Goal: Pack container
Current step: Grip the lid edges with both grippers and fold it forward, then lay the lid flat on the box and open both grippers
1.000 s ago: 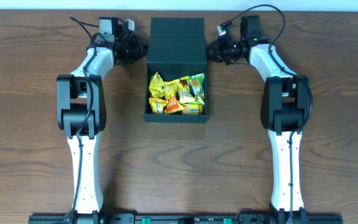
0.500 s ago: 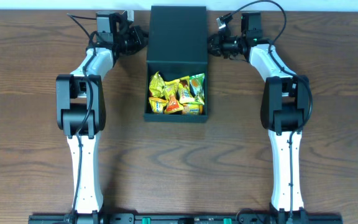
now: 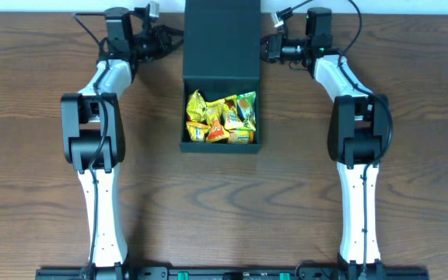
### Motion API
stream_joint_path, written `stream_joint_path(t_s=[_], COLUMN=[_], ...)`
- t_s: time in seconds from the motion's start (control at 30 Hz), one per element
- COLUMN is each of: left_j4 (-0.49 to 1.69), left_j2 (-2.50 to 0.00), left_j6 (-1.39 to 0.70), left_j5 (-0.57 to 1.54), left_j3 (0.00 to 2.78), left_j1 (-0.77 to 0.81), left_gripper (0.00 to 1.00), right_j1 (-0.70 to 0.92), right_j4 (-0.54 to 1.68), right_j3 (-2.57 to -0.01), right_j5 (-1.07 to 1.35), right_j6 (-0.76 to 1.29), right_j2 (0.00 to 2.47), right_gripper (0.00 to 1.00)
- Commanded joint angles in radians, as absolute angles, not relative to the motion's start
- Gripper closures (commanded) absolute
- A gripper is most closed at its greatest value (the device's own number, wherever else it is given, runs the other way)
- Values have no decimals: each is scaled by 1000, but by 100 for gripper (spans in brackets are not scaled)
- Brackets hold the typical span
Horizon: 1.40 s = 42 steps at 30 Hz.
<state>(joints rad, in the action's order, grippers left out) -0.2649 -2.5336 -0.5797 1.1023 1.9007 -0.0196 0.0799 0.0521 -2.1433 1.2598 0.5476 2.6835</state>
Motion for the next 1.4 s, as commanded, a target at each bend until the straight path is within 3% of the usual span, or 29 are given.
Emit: stream_joint_path(t_s=[0.0, 0.27, 0.5, 0.83, 1.2, 1.37], left_j4=[-297, -389, -546, -999, -1277, -1493], left_j2=[-2558, -2558, -2558, -2558, -2558, -2558], left_j6=[-588, -604, -705, -1065, -1462, -1668], left_j5=[1202, 1347, 1442, 1580, 1580, 1580], left_j3=[1928, 1928, 1928, 1928, 1928, 1928], left_j1=[-20, -20, -20, -20, -14, -1], left_gripper=[94, 94, 94, 94, 94, 94], right_j1=[75, 79, 79, 96, 114, 117], right_j4=[-5, -296, -457, -833, -1266, -1310], right_j3=[-2143, -2143, -2143, -2143, -2143, -2143], right_j5=[1383, 1551, 1560, 1560, 1560, 1556], right_j6=[571, 725, 889, 1229, 1763, 1805], right_j2=[2703, 2703, 2703, 2703, 2703, 2701], right_gripper=[98, 98, 98, 98, 98, 98])
